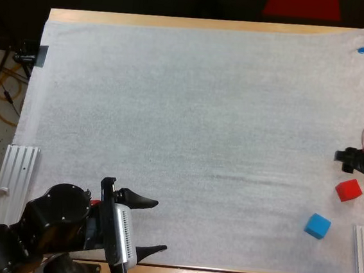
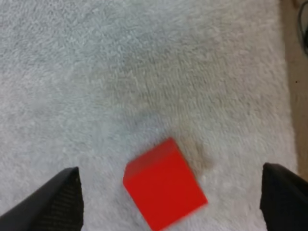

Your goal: Stack red cube on blue cube

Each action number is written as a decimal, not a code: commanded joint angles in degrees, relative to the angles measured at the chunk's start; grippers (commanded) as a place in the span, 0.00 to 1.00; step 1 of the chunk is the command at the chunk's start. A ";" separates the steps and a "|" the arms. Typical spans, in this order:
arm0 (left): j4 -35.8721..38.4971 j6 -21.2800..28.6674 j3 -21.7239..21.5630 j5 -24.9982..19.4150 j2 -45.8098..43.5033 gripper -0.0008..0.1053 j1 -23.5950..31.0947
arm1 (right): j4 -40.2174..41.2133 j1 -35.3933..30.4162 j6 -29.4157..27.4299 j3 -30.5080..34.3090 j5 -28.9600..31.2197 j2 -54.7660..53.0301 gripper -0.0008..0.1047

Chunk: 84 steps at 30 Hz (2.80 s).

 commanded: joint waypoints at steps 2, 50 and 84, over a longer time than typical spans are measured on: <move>-0.64 0.25 -0.38 0.36 0.05 0.66 -0.31 | -1.40 -0.27 -0.79 0.01 -0.31 1.48 0.69; -0.64 -0.18 -0.38 0.36 0.05 0.66 -0.31 | 7.22 -0.80 -0.76 0.01 -2.17 -4.34 0.14; -3.39 0.36 -0.28 0.36 0.05 0.66 -0.31 | 9.67 14.59 9.60 13.80 -6.01 -18.45 0.14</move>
